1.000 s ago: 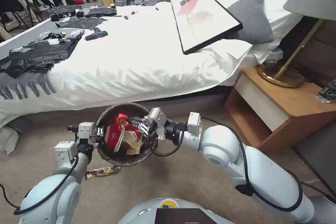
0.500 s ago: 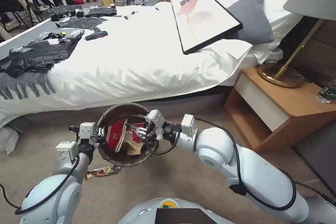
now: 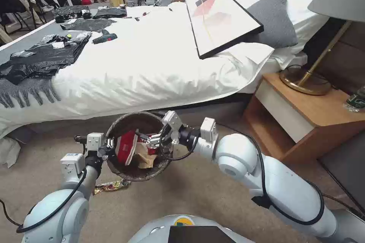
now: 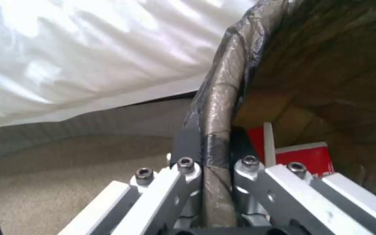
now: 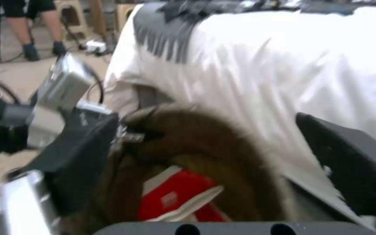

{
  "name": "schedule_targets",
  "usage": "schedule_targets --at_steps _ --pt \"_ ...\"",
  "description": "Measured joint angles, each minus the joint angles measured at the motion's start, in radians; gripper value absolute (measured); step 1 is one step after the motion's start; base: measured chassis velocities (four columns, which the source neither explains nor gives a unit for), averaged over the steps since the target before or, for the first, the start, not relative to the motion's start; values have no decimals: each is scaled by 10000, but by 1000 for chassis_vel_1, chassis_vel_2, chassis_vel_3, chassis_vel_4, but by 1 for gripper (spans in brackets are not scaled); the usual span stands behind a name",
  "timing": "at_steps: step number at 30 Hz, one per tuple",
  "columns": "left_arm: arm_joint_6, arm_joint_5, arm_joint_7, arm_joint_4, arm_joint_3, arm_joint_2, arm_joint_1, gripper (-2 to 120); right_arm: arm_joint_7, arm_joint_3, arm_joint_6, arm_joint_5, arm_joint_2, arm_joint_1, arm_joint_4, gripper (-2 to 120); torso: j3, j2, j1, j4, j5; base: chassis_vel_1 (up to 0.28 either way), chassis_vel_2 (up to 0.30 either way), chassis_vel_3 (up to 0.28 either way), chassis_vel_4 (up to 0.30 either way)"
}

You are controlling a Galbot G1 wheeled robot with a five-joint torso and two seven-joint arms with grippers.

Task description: Pick up the trash bin, then pick up the garbage from the floor and place it into the trash bin.

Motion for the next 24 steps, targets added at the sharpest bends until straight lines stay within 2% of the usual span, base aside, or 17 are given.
schedule_targets --at_steps 7,10,12,16,17,21,22,24 --pt "-3 40 3 -2 -32 -26 16 3 586 778 505 -241 -211 -839 281 100 0 0 0 -1 1 0 0 0 0" --pt "-5 38 1 -2 -51 -24 13 3 1201 1565 1003 -491 -188 -1706 368 100 0 0 0 0 2 0 0 0 0" --pt "-12 35 1 -2 -55 -33 17 3 1232 1969 1156 -764 -112 -2056 368 100 0 0 0 0 2 0 0 0 0" --pt "-24 -18 3 -3 -106 -2 25 3 1217 3517 1451 -1505 253 -3441 451 100 0 0 0 -2 3 0 0 0 0" --pt "-24 -18 3 -3 -106 -2 25 3 1217 3517 1451 -1505 253 -3441 451 100 0 0 0 -2 3 0 0 0 0" --pt "-33 -102 40 -2 -179 67 17 3 1229 4898 1729 -2423 1231 -5365 743 100 -1 0 0 -2 1 0 0 0 0" --pt "-33 -102 40 -2 -179 67 17 3 1229 4898 1729 -2423 1231 -5365 743 100 -1 0 0 -2 1 0 0 0 0" --pt "-34 -164 50 -3 -195 119 -1 3 1183 5354 2007 -3058 1883 -6172 848 100 -1 0 0 -3 1 0 0 0 0"
